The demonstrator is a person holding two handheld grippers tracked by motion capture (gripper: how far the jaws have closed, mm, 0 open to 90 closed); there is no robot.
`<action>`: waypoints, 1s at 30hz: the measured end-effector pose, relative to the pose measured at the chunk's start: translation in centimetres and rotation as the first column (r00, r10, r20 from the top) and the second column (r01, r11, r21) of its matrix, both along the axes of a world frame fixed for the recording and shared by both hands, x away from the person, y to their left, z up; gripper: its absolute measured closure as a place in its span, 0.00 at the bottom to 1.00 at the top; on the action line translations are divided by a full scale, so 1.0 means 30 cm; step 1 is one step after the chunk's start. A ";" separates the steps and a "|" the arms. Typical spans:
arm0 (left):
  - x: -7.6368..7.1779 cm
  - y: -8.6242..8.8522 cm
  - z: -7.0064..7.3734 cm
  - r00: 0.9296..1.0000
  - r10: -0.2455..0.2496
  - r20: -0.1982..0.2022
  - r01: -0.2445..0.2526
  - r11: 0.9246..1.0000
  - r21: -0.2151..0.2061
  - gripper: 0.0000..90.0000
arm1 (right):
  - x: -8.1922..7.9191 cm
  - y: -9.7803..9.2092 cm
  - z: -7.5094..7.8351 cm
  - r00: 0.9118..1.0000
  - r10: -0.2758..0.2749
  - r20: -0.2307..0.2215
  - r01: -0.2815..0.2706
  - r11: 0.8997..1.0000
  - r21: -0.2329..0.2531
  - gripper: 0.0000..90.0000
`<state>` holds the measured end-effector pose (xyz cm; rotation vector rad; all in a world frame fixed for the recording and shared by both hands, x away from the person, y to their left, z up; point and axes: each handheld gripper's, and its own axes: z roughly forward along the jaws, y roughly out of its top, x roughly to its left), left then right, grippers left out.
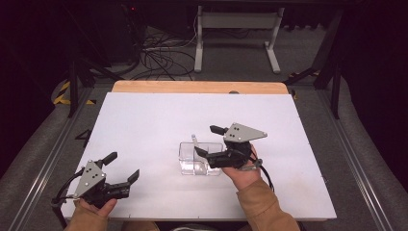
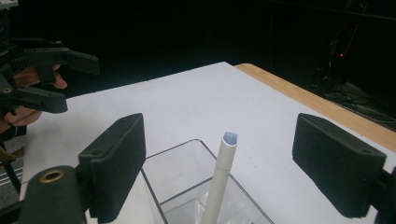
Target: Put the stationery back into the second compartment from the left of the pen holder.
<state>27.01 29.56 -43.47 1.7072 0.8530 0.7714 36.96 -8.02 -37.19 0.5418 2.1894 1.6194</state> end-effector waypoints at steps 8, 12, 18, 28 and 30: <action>-0.001 0.002 0.001 1.000 0.001 0.005 -0.001 1.000 0.005 0.11 | -0.006 -0.020 0.021 1.000 -0.004 0.006 0.004 1.000 -0.002 0.18; -0.001 0.004 0.003 1.000 0.003 0.010 -0.003 1.000 0.003 0.11 | -0.016 -0.043 0.038 1.000 -0.018 0.026 0.018 1.000 -0.002 0.17; 0.000 0.000 0.006 1.000 0.007 0.016 -0.007 1.000 0.002 0.11 | -0.027 -0.101 0.054 0.998 -0.046 0.031 0.046 0.999 0.004 0.14; 0.003 0.004 0.009 1.000 0.007 0.017 -0.007 1.000 0.003 0.11 | -0.036 -0.205 0.042 0.998 -0.057 0.008 0.057 0.998 0.001 0.05; 0.002 0.004 0.009 1.000 0.008 0.018 -0.008 1.000 0.001 0.11 | -0.039 -0.224 0.038 0.998 -0.064 0.012 0.064 0.998 0.006 0.04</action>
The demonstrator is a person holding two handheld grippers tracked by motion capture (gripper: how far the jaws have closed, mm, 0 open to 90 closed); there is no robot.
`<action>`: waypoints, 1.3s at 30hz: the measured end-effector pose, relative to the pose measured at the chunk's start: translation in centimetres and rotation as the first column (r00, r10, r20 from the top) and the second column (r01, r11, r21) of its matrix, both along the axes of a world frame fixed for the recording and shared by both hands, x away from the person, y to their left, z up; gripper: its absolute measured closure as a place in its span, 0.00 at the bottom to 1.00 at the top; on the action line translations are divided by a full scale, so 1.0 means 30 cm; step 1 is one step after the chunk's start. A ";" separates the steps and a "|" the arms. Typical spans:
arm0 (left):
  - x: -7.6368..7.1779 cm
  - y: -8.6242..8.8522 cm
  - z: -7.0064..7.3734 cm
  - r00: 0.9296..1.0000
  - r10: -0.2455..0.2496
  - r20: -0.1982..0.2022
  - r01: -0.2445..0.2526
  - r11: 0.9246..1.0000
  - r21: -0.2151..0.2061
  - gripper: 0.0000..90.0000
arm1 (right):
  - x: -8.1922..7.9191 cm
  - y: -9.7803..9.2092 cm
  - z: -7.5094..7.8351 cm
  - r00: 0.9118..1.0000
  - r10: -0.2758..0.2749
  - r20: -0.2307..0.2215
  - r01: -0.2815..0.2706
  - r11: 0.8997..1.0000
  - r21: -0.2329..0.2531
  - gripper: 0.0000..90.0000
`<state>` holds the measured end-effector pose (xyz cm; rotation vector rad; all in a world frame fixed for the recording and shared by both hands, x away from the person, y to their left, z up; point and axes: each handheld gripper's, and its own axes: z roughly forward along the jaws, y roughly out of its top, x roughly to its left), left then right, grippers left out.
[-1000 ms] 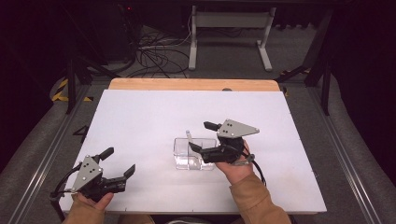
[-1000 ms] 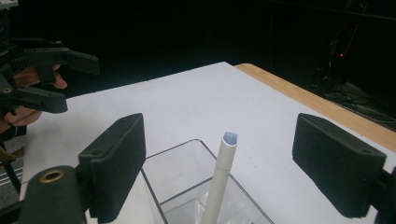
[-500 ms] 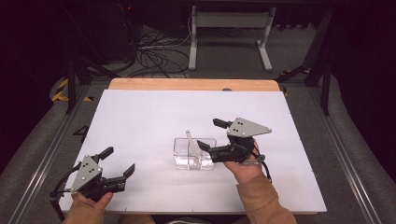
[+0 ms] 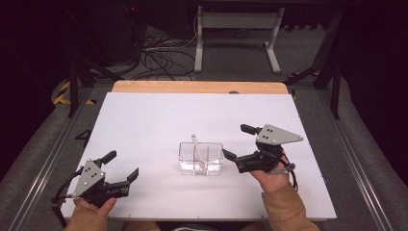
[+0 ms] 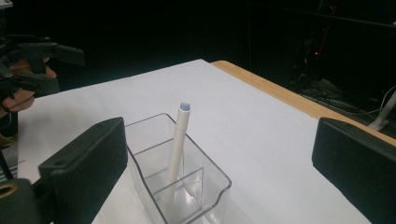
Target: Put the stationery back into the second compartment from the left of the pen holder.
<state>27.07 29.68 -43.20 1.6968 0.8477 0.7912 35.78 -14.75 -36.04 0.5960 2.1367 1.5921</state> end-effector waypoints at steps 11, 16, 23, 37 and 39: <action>-0.001 0.000 0.000 1.000 -0.002 -0.002 0.002 1.000 -0.005 0.11 | -0.010 -0.080 -0.040 0.999 -0.014 -0.036 0.013 1.000 -0.026 0.00; -0.001 0.001 0.002 1.000 -0.006 -0.005 0.006 1.000 -0.003 0.11 | -0.009 -0.124 -0.068 0.998 0.003 -0.069 -0.002 1.000 0.002 0.00; -0.002 0.000 0.002 1.000 -0.007 -0.009 0.007 1.000 -0.003 0.11 | -0.013 -0.162 -0.120 0.996 -0.012 -0.086 0.009 0.999 -0.033 0.00; -0.004 -0.005 -0.001 1.000 -0.012 -0.010 0.012 1.000 0.005 0.11 | -0.027 -0.232 -0.240 0.992 -0.063 -0.112 0.059 0.998 -0.039 0.00; -0.004 -0.005 -0.001 1.000 -0.014 -0.011 0.014 1.000 0.007 0.11 | -0.029 -0.237 -0.256 0.991 -0.068 -0.118 0.063 0.997 -0.050 0.00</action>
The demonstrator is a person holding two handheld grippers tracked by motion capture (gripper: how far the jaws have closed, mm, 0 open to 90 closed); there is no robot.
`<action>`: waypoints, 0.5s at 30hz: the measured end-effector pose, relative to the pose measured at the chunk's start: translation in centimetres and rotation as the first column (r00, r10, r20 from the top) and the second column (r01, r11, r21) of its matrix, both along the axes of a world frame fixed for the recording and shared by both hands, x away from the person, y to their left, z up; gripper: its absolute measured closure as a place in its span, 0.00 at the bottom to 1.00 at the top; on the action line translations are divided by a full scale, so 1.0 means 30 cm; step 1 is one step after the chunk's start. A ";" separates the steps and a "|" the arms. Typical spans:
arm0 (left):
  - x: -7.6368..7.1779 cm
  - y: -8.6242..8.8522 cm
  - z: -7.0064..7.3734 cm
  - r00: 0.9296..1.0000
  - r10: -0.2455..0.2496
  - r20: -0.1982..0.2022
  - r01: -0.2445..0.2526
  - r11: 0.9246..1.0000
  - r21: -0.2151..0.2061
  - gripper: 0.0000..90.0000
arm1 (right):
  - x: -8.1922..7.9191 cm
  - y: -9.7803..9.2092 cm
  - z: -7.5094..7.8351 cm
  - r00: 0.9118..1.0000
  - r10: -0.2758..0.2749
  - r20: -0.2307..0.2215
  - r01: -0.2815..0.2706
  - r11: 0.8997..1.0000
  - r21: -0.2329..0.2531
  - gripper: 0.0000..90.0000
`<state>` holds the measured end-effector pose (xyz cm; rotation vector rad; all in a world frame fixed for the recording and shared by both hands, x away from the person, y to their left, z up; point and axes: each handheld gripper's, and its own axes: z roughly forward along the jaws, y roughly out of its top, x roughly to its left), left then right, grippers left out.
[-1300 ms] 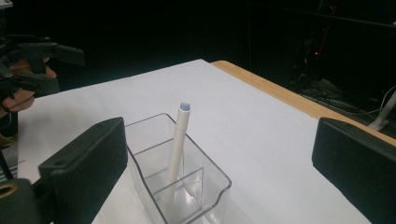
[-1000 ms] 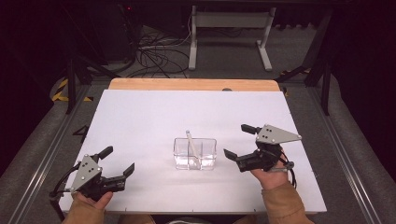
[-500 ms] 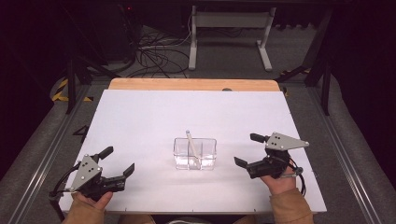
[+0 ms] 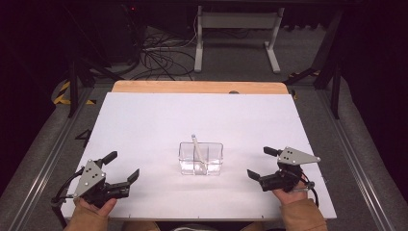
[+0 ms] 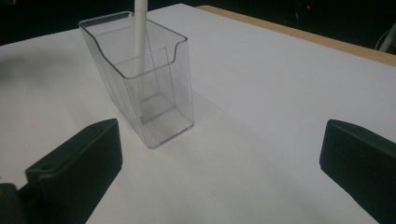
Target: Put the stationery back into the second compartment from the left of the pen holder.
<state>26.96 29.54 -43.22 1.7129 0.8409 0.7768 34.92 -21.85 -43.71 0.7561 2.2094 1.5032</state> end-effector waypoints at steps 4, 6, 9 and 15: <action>0.001 0.001 -0.001 1.000 -0.003 0.001 0.003 1.000 -0.009 0.11 | -0.006 -0.013 -0.035 1.000 -0.017 -0.017 0.017 1.000 -0.014 0.00; 0.001 0.002 -0.002 1.000 -0.001 0.005 0.001 1.000 -0.001 0.11 | -0.008 -0.021 -0.053 0.999 -0.020 -0.035 0.020 1.000 -0.009 0.00; -0.001 -0.001 -0.005 1.000 -0.004 -0.005 0.004 1.000 -0.004 0.11 | -0.012 -0.029 -0.077 0.998 -0.029 -0.058 0.029 1.000 0.002 0.00; 0.000 -0.001 -0.005 1.000 -0.007 0.003 0.006 1.000 0.013 0.11 | -0.011 -0.021 -0.084 0.998 -0.031 -0.060 0.031 1.000 -0.003 0.00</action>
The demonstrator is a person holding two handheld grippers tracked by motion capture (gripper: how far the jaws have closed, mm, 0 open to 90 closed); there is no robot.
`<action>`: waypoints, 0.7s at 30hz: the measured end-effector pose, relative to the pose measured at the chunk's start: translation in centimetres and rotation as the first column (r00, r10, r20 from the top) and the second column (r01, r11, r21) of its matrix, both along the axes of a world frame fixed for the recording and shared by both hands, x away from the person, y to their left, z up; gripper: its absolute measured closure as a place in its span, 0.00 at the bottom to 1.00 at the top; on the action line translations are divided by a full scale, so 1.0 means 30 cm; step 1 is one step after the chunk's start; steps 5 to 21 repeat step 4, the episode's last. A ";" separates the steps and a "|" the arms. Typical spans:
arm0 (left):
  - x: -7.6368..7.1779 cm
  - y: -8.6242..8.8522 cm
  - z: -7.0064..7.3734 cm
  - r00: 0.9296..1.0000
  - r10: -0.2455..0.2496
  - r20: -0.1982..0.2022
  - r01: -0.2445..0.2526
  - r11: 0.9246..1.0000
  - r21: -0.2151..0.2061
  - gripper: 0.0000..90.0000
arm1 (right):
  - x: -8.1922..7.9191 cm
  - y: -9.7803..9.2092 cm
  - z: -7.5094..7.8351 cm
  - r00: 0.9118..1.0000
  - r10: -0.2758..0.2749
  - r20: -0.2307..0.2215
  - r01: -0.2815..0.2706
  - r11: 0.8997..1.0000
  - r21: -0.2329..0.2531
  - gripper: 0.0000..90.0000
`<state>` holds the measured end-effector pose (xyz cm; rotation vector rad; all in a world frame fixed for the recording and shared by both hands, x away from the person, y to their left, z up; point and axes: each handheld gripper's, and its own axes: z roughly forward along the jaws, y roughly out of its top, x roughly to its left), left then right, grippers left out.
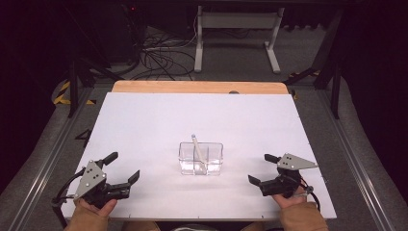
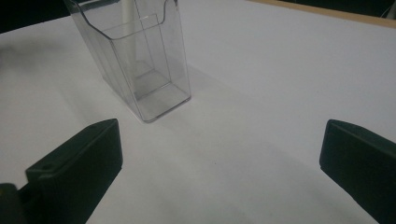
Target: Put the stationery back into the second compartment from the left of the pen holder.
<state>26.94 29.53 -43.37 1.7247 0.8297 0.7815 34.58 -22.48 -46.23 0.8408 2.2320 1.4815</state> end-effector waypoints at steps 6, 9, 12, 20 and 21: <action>0.005 0.004 -0.002 1.000 0.001 0.003 -0.001 1.000 -0.002 0.11 | -0.007 0.000 0.009 1.000 -0.003 0.031 0.003 1.000 0.004 0.00; 0.005 0.004 -0.002 1.000 0.001 0.003 -0.001 1.000 -0.002 0.11 | -0.007 0.000 0.009 1.000 -0.003 0.031 0.003 1.000 0.004 0.00; 0.005 0.004 -0.002 1.000 0.001 0.003 -0.001 1.000 -0.002 0.11 | -0.007 0.000 0.009 1.000 -0.003 0.031 0.003 1.000 0.004 0.00; 0.005 0.004 -0.002 1.000 0.001 0.003 -0.001 1.000 -0.002 0.11 | -0.007 0.000 0.009 1.000 -0.003 0.031 0.003 1.000 0.004 0.00; 0.005 0.004 -0.002 1.000 0.001 0.003 -0.001 1.000 -0.002 0.11 | -0.007 0.000 0.009 1.000 -0.003 0.031 0.003 1.000 0.004 0.00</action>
